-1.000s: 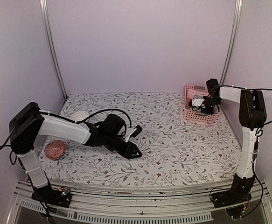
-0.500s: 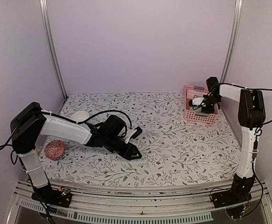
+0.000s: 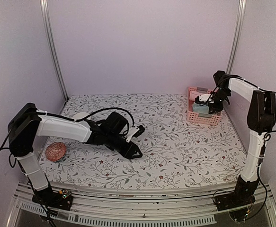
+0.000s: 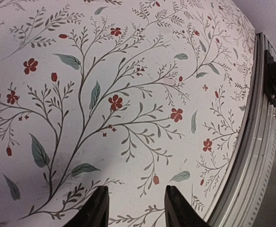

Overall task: Roll the towels
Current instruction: Place the towel in the bin, then reset both arms

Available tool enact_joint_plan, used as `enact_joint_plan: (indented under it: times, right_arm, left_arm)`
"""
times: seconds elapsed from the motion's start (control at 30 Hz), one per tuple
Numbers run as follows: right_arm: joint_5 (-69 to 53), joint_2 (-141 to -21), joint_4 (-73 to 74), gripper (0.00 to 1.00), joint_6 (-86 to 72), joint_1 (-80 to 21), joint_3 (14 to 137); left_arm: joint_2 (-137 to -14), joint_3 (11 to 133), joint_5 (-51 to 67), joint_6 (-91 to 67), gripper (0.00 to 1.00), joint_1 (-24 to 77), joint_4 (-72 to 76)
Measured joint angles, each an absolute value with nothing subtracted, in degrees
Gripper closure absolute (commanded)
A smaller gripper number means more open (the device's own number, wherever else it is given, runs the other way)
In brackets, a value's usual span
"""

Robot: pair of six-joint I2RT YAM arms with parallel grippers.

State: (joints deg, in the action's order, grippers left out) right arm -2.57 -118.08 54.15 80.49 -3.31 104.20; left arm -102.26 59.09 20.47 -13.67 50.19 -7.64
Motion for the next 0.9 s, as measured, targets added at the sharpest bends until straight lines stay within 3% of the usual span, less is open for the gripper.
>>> enact_joint_plan:
  times: [0.07, 0.23, 0.27, 0.33, 0.47, 0.5, 0.7, 0.9]
  right_arm:
    - [-3.6, -117.8, 55.8, 0.5, 79.5, -3.3, 105.5]
    - [-6.9, -114.0, 55.4, 0.31, 72.6, -3.3, 110.4]
    - [-7.5, -111.9, 54.2, 0.25, 70.3, -3.4, 110.4]
    - [-8.4, -106.5, 50.6, 0.0, 64.6, -3.4, 109.8]
    - [-9.6, -92.9, 40.4, 0.01, 51.7, -3.3, 103.8]
    - [-10.0, -89.1, 37.8, 0.01, 47.9, -3.4, 101.2]
    - [-16.2, -75.2, 27.0, 0.01, 26.8, -3.4, 85.5]
    - [-18.6, -68.9, 19.8, 0.01, 15.0, -3.4, 70.4]
  left_arm:
    - [-101.0, 59.2, 19.4, -13.1, 0.57, 50.1, -8.9]
    - [-95.4, 59.5, 14.4, -11.5, 0.49, 49.5, -13.1]
    - [-94.2, 59.9, 13.0, -11.2, 0.45, 49.3, -14.2]
    - [-91.6, 62.0, 8.8, -10.3, 0.36, 48.6, -17.1]
    - [-86.9, 68.8, -2.3, -8.7, 0.13, 46.4, -22.6]
    - [-85.9, 70.3, -4.7, -8.0, 0.03, 45.9, -23.4]
    - [-77.9, 74.5, -20.7, -6.0, 0.01, 42.9, -24.0]
    - [-71.4, 68.9, -29.6, -6.2, 0.02, 38.6, -18.6]
